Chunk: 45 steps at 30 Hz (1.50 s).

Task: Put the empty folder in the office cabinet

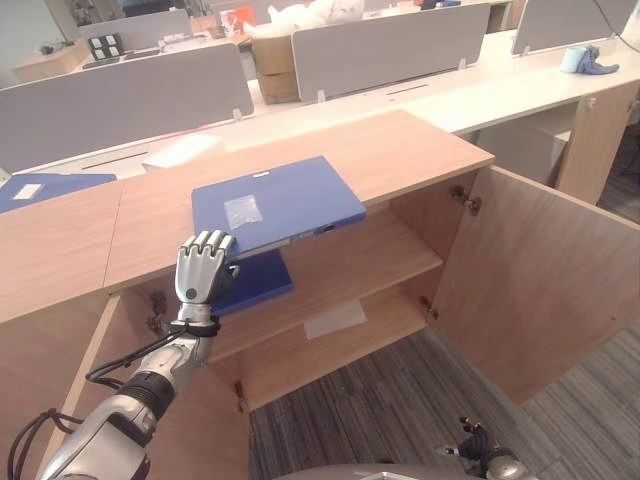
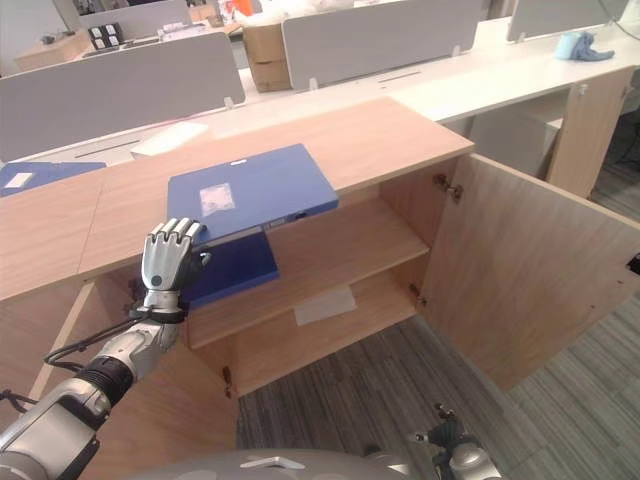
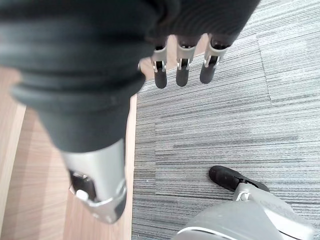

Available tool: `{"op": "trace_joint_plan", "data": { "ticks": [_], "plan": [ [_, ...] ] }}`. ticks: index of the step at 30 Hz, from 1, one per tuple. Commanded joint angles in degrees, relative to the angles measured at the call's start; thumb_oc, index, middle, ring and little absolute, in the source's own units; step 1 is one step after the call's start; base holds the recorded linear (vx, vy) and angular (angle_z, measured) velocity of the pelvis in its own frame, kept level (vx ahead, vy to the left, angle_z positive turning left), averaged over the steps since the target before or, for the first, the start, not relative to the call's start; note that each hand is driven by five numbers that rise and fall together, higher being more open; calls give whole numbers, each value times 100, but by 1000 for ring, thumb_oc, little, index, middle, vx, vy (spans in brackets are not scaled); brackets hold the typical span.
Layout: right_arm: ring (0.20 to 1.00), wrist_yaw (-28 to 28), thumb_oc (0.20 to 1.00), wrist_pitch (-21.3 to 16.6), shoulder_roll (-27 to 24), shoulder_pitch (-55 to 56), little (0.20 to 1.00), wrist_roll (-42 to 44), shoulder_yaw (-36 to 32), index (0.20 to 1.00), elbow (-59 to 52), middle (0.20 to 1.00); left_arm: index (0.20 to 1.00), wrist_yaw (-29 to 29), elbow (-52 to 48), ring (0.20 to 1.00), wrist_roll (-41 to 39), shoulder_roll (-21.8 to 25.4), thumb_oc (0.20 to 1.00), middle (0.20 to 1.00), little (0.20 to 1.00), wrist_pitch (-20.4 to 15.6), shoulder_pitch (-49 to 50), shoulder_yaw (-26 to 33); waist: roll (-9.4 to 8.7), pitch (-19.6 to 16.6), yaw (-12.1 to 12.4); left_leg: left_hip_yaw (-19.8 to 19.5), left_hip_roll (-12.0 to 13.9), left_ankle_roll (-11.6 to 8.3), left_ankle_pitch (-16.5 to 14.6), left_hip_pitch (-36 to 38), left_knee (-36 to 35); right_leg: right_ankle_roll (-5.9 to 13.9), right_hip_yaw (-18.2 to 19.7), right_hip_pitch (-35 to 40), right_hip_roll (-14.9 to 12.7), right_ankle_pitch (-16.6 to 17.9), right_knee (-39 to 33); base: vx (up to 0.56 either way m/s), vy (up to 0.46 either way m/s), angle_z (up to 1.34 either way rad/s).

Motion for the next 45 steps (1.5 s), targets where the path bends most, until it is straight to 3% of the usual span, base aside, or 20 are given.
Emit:
{"op": "trace_joint_plan", "data": {
  "ticks": [1,4,6,9,13,16,20,22,28,29,31,36,38,43,45],
  "plan": [
    [1000,-23,1000,-195,-170,-400,1000,-152,110,1000,145,1000,200,114,291,200,-54,34,200,200,200,-162,-657,178,-94,205,-65,-117,99,2,-688,71,287,167,105,216,34,-644,24,0,0,0],
    [1000,-43,1000,-234,-167,-392,1000,-188,106,1000,142,1000,200,189,264,200,-81,47,200,200,200,-241,-649,192,-98,197,-60,-122,91,6,-692,81,278,171,100,220,33,-645,24,0,0,0],
    [1000,-165,1000,-325,-161,-379,1000,-187,114,1000,87,1000,200,393,41,200,-210,115,200,200,200,-505,-679,273,-110,193,-30,-141,86,10,-694,87,266,172,70,230,27,-648,24,0,0,0],
    [1000,-195,1000,-337,-172,-388,1000,-167,124,1000,15,1000,200,437,-241,200,-392,195,200,200,200,-533,-697,318,-114,202,-7,-160,89,13,-689,85,255,171,41,234,21,-650,24,-3,-1,1],
    [1000,-339,1000,-365,-178,-385,1000,33,96,1000,-355,1000,200,447,-1502,200,-1227,594,200,200,200,-927,-619,825,-157,226,145,-272,92,20,-681,86,210,157,-61,265,8,-668,24,-8,-9,3],
    [1000,-374,1000,-368,-174,-394,1000,70,66,1000,-456,1000,200,246,-1918,200,-1339,673,200,200,200,-988,-529,1053,-168,230,185,-316,95,20,-674,88,192,151,-81,276,9,-674,24,-1,-10,13],
    [1000,-621,1000,-530,-204,-364,1000,268,-101,1000,-1131,1000,200,-1125,-3353,200,-3004,690,200,200,200,-1804,-196,1759,-201,218,316,-443,99,19,-660,84,173,146,-178,314,-12,-691,24,5,-9,6],
    [1000,-667,1000,-500,-202,-361,1000,305,-155,1000,-1306,1000,200,-1415,-3622,200,-3206,616,200,200,200,-1792,-99,1903,-212,220,339,-467,100,16,-659,76,177,150,-190,318,-17,-690,24,6,-4,8],
    [1000,-1242,1000,-571,-189,-301,1000,331,-584,1000,-2575,1000,200,-3774,-4717,200,-5998,-6,200,200,200,-2229,688,2394,-228,235,433,-610,65,38,-643,62,145,166,-246,325,-39,-669,24,1,-2,12],
    [1000,-1242,1000,-571,-189,-301,1000,331,-584,1000,-2575,1000,200,-3774,-4717,200,-5998,-6,200,200,200,-2229,688,2394,-228,235,433,-610,65,38,-643,62,145,166,-246,325,-39,-669,24,0,0,0],
    [1000,-1317,1000,-652,-202,-309,1000,383,-821,1000,-3178,1000,200,-4869,-4966,200,-7127,-302,200,200,200,-2169,1088,2442,-233,254,472,-664,44,59,-630,46,136,161,-245,310,-40,-642,24,0,0,0],
    [1000,-962,1000,-721,-278,-214,1000,757,-1284,1000,-4578,1000,200,-6227,-4959,200,-8088,-607,200,200,200,-2360,1913,2580,-241,307,497,-717,12,80,-603,23,116,141,-237,270,-49,-608,24,-5,13,0],
    [1000,-717,1000,-797,-363,-237,1000,1010,-1443,1000,-4949,1000,200,-6498,-4935,200,-8333,-666,200,200,200,-2474,2177,2679,-253,327,531,-739,13,77,-585,14,112,128,-245,261,-53,-595,24,-5,15,0],
    [1000,-279,1000,-860,-538,-358,1000,1558,-1643,1000,-5519,1000,200,-6522,-4880,200,-8209,-685,200,200,200,-2599,2451,2840,-283,331,615,-785,4,67,-550,9,79,116,-303,259,-62,-588,24,0,0,0],
    [1000,-46,1000,-675,-676,-513,1000,1926,-1788,1000,-5930,1000,200,-6662,-4876,200,-8258,-682,200,200,200,-2592,2528,2951,-315,316,687,-824,-4,61,-535,-9,72,118,-361,261,-76,-587,24,13,25,10]
  ]
}}
